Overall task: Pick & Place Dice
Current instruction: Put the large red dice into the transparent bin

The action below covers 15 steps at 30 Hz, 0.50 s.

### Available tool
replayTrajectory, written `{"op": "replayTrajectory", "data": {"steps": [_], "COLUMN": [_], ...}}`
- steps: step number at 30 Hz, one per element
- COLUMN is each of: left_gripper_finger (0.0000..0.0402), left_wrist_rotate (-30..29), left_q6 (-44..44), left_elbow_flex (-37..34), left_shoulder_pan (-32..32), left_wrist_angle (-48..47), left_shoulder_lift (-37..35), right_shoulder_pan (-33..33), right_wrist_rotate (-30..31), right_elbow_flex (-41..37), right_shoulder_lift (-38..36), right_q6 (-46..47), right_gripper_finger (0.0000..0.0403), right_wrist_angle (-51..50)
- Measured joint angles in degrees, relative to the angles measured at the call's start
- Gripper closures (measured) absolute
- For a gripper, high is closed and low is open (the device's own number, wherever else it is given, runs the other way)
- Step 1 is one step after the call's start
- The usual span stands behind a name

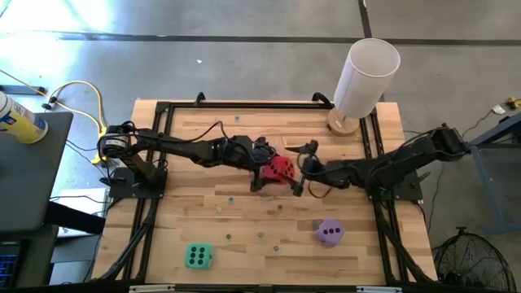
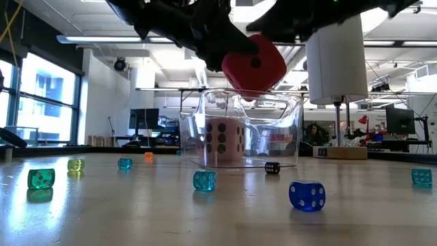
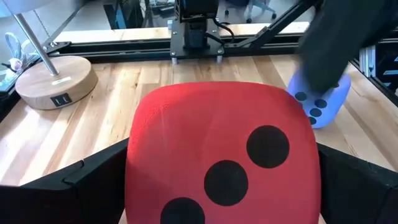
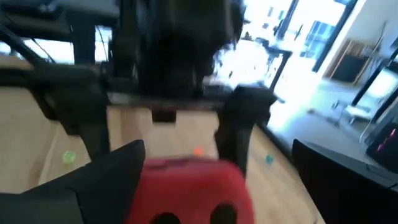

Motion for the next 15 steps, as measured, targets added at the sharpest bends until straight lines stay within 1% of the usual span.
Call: {"op": "replayTrajectory", "data": {"steps": [7,11,15], "left_gripper_finger": [0.0002,0.0002,0.0002], "left_wrist_rotate": [-0.3,-0.26,-0.38], "left_q6": [0.33,0.37,0.35], "left_elbow_flex": [-0.22,-0.22,-0.22], "left_shoulder_pan": [0.04,0.03,0.04], "left_wrist_angle": [-1.52,-2.13,-2.39], "left_shoulder_lift": [0.09,0.13,0.13], "right_shoulder_pan": [-4.21,-5.27,-6.01], "right_wrist_rotate": [-4.3,-6.73,-7.54], "right_elbow_flex": [0.2,0.2,0.2], "right_shoulder_lift": [6.66,7.66,7.83], "right_q6": [5.18,7.25,9.53], "right_gripper_finger": [0.0003,0.0003,0.0003], "right_wrist_angle": [1.03,0.66,-0.81]}}
